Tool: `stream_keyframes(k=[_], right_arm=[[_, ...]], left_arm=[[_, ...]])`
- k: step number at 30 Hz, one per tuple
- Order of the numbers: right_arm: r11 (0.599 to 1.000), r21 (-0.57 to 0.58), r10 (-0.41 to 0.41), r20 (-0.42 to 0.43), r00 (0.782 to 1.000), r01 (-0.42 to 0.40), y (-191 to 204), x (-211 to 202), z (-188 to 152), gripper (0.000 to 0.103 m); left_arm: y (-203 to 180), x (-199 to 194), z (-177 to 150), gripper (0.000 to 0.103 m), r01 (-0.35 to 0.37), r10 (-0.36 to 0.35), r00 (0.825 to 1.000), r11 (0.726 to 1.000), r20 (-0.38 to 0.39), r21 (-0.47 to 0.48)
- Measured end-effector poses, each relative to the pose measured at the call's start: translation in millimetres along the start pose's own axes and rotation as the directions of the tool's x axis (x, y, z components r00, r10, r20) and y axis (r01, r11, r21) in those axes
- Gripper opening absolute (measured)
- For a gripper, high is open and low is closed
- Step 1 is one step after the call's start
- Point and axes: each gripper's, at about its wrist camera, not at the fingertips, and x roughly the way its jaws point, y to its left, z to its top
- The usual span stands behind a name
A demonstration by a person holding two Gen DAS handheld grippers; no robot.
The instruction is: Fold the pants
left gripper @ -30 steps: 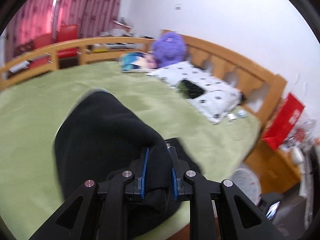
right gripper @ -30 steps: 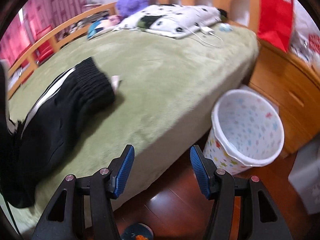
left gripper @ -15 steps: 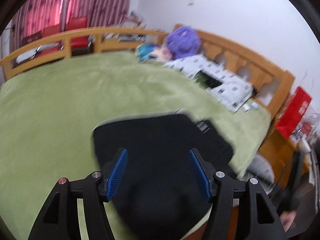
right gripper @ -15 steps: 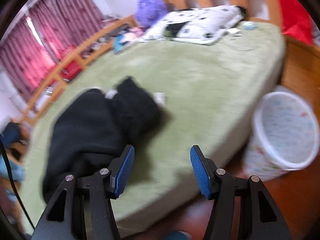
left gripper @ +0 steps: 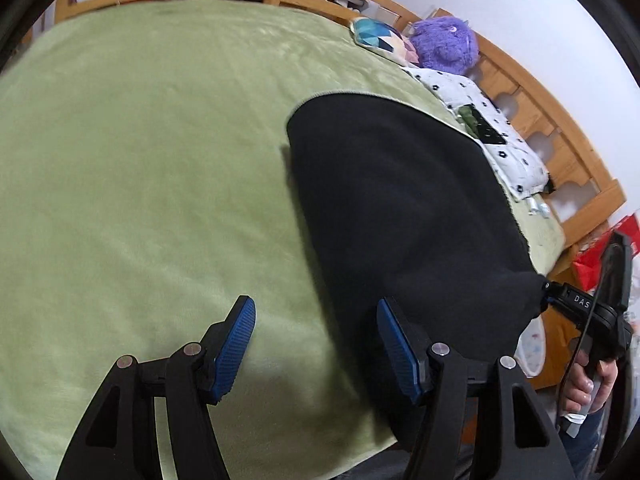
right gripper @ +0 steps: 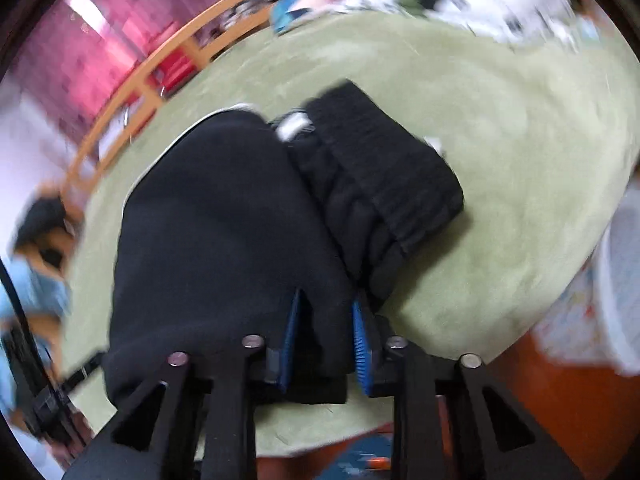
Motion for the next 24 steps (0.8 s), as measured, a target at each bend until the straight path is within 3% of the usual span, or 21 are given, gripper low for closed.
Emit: stream_keyframes(k=[1,4,8,12,14,16,20,24], right_arm=[[0.999,-0.037,-0.017,0.006,1.000,0.018,7.5,-5.3,1.7,0.017],[0.989,-0.145,-0.028,0.028,0.999,0.031,25.9,-27.1,10.5,0.014],[0.987,-0.160,-0.010,0.004,1.000,0.011,26.2,-25.5,14.7,0.016],[0.995,-0.103,-0.015,-0.121,0.993,0.003,10.1,17.3,14.1,0.027],[0.999,-0.032,0.015,-0.138,0.990,-0.020,-2.5,29.3,11.4,0.026],[0.998,-0.036,0.052,-0.112,0.992,-0.056,-2.4,22.8,8.4,0.014],[0.988,-0.129,0.096,0.037,0.995,-0.091,13.5,-31.1,10.4,0.013],[0.988,-0.146,0.075,0.154,0.985,-0.052,11.9,-58.5,30.2,0.013]], left_arm=[[-0.6,3.9,-1.0,0.061,0.032,-0.032,0.999,0.999,-0.010,-0.008],[-3.6,7.5,-0.5,0.061,0.038,-0.039,0.999,0.999,-0.006,-0.021],[-5.2,6.4,-0.1,0.061,0.059,-0.059,0.998,0.998,0.005,-0.010],[-0.5,9.2,0.5,0.061,0.104,-0.105,0.994,0.993,-0.015,-0.052],[-0.9,8.3,0.3,0.061,0.106,-0.107,0.994,0.993,-0.015,-0.055],[-2.6,6.0,0.4,0.061,0.091,-0.092,0.996,0.995,-0.014,-0.041],[-10.7,-1.8,3.3,0.061,0.090,-0.090,0.996,0.996,0.006,0.003],[-20.4,-2.1,12.0,0.062,0.112,-0.112,0.994,0.993,0.010,0.022]])
